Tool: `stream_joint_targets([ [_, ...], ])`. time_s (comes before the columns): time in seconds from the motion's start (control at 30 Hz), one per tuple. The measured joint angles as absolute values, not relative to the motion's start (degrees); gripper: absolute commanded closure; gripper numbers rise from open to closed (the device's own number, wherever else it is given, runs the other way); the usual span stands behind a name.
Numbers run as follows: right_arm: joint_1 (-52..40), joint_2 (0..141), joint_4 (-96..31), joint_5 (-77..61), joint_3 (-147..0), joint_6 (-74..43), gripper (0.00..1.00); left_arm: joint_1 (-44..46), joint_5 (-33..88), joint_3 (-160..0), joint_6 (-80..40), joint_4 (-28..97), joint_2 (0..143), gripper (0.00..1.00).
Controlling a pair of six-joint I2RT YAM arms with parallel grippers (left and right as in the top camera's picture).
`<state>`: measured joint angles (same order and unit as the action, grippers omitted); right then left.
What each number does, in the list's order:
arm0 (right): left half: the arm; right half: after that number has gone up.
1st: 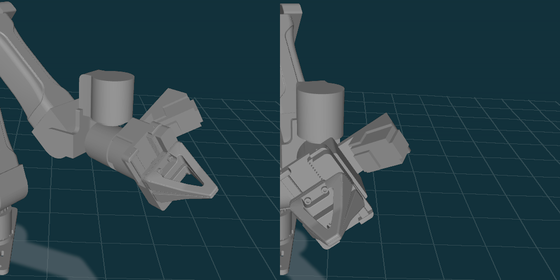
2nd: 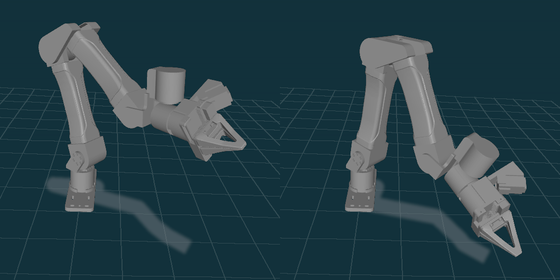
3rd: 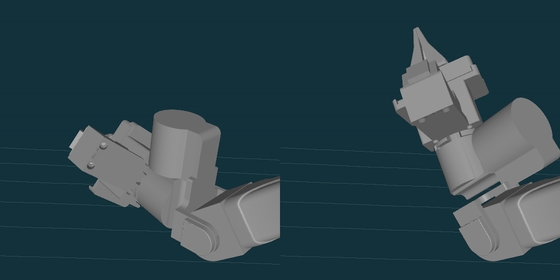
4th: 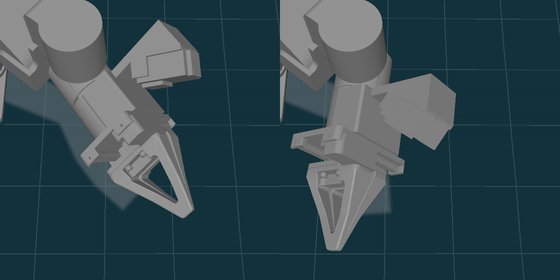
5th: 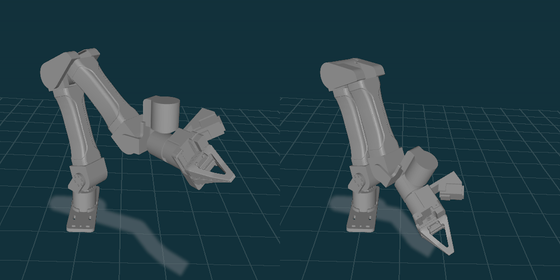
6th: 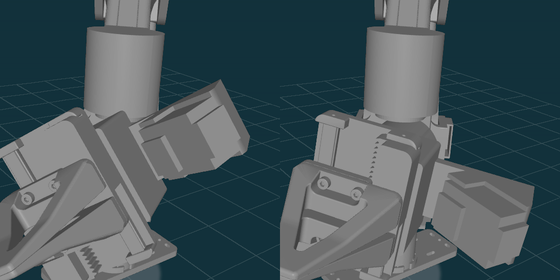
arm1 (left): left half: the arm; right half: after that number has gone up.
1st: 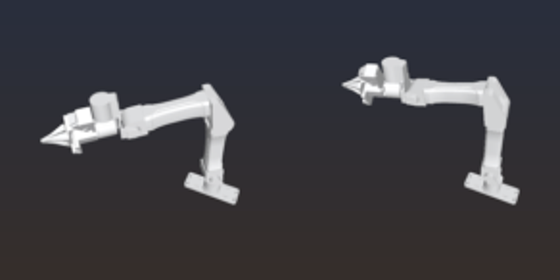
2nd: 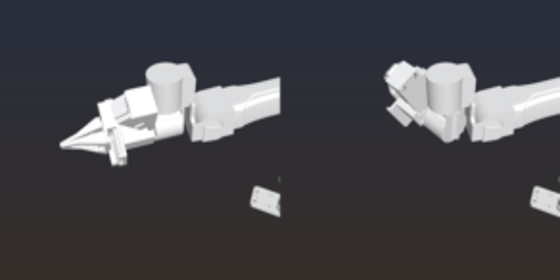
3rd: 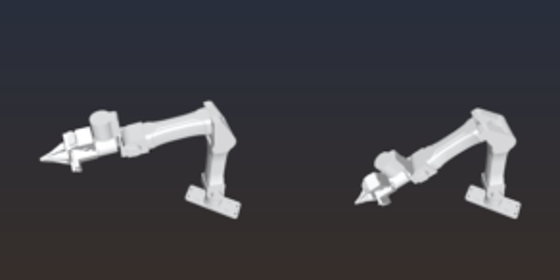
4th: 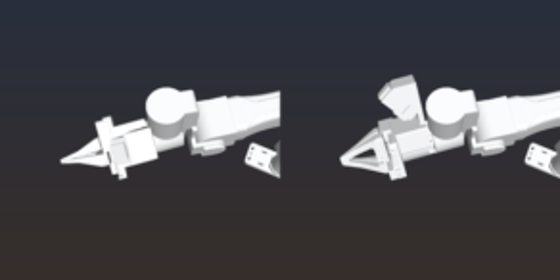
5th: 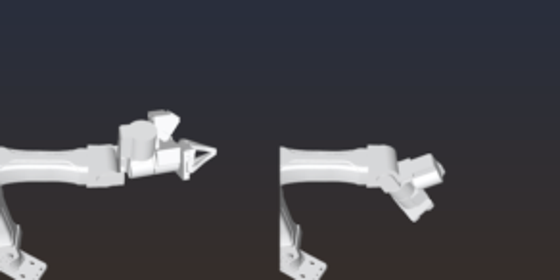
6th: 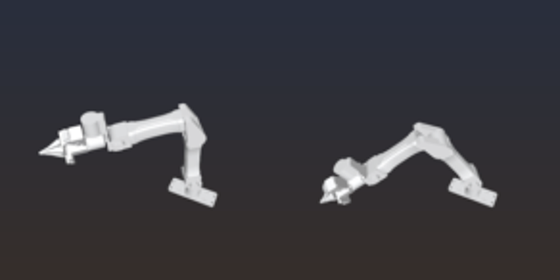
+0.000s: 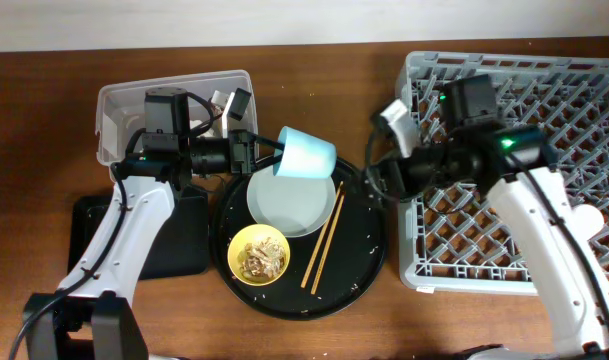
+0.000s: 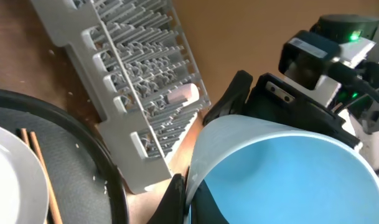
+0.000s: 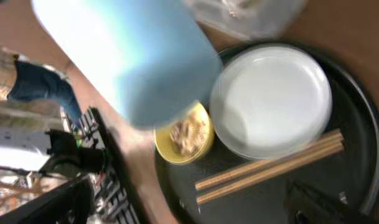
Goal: Sort waste into correct bins and load items into the dishwasher rack
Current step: 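Hand the blue cup from the left gripper to the right gripper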
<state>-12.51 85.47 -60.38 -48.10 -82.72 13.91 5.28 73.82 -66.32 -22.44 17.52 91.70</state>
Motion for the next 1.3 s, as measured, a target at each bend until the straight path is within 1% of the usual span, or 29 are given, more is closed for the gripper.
stream_joint_targets([
  [0.13,-17.08,85.47,-53.95,-49.87,-82.72,14.17,0.02,5.28,76.86,-66.32,-22.59,17.52,91.72,1.00],
  [0.33,-21.23,85.58,-47.64,-49.17,-82.72,14.11,0.00,5.17,79.42,-66.32,-23.33,17.52,91.70,1.00],
  [0.37,-21.74,85.58,-46.83,-48.99,-82.72,14.13,0.05,5.17,79.75,-66.32,-23.46,17.50,91.70,0.99],
  [0.4,-22.20,85.58,-46.09,-48.95,-82.72,14.22,0.11,5.17,80.09,-66.32,-23.51,17.50,91.70,0.99],
  [0.43,-22.33,85.58,-45.76,-48.75,-82.72,14.17,0.15,5.17,80.55,-66.32,-23.64,17.52,91.70,0.99],
  [0.47,-22.35,85.58,-45.58,-48.56,-82.72,14.06,0.23,5.17,80.75,-66.32,-23.66,17.50,91.70,0.99],
  [0.5,-22.35,85.58,-45.30,-48.01,-82.72,14.55,0.28,5.17,81.14,-66.32,-23.68,17.50,91.70,1.00],
  [0.6,-22.33,85.58,-45.17,-47.59,-82.72,14.66,0.31,5.17,82.08,-66.32,-23.88,17.52,91.70,0.99],
  [0.67,-22.33,85.58,-45.23,-47.62,-82.72,15.07,0.37,5.17,82.11,-66.32,-23.90,17.52,91.70,0.99],
  [0.7,-22.33,85.58,-45.34,-47.72,-82.72,15.44,0.41,5.04,82.30,-66.32,-24.08,17.52,91.70,0.95],
  [0.73,-22.33,85.58,-45.43,-47.92,-82.72,15.46,0.42,4.97,82.41,-66.32,-24.27,17.54,91.70,0.88],
  [0.77,-22.33,85.58,-45.41,-48.01,-82.72,15.57,0.42,4.89,82.41,-66.32,-24.36,17.50,91.70,0.72],
  [0.8,-22.41,85.58,-45.32,-48.10,-82.72,15.16,0.42,4.86,81.78,-66.32,-24.71,17.50,91.70,0.69],
  [0.87,-22.68,85.58,-45.39,-48.21,-82.72,15.00,0.48,5.15,79.59,-66.32,-24.67,17.50,91.70,0.56],
  [0.9,-22.70,85.58,-45.50,-48.16,-82.72,14.96,0.49,5.23,78.15,-66.32,-24.86,17.50,91.70,0.47],
  [0.93,-22.70,85.60,-45.63,-47.81,-82.72,14.90,0.49,5.23,76.79,-66.32,-24.73,17.52,91.70,0.46],
  [1.0,-22.74,85.60,-47.05,-45.65,-82.72,14.76,0.53,5.23,73.34,-66.32,-24.47,17.65,91.70,0.41],
  [1.03,-22.76,85.62,-48.25,-43.27,-82.72,14.79,0.54,5.23,69.97,-66.35,-24.05,18.70,91.70,0.39],
  [1.1,-22.79,85.62,-51.27,-36.82,-82.72,13.56,0.55,5.23,62.89,-66.37,-22.68,22.74,91.70,0.37],
  [1.13,-22.39,85.62,-52.51,-33.58,-82.72,12.45,0.58,5.21,58.52,-66.37,-21.63,24.69,91.70,0.37],
  [1.17,-21.71,85.60,-53.89,-31.16,-82.72,11.40,0.58,5.10,56.25,-66.50,-20.71,26.41,91.68,0.37],
  [1.23,-17.82,85.58,-57.41,-25.69,-82.87,8.75,0.58,4.32,46.85,-66.57,-17.76,34.33,91.00,0.37],
  [1.3,-11.64,85.47,-62.89,-20.97,-84.05,6.44,0.58,3.66,37.06,-66.52,-15.86,39.92,89.10,0.37],
])
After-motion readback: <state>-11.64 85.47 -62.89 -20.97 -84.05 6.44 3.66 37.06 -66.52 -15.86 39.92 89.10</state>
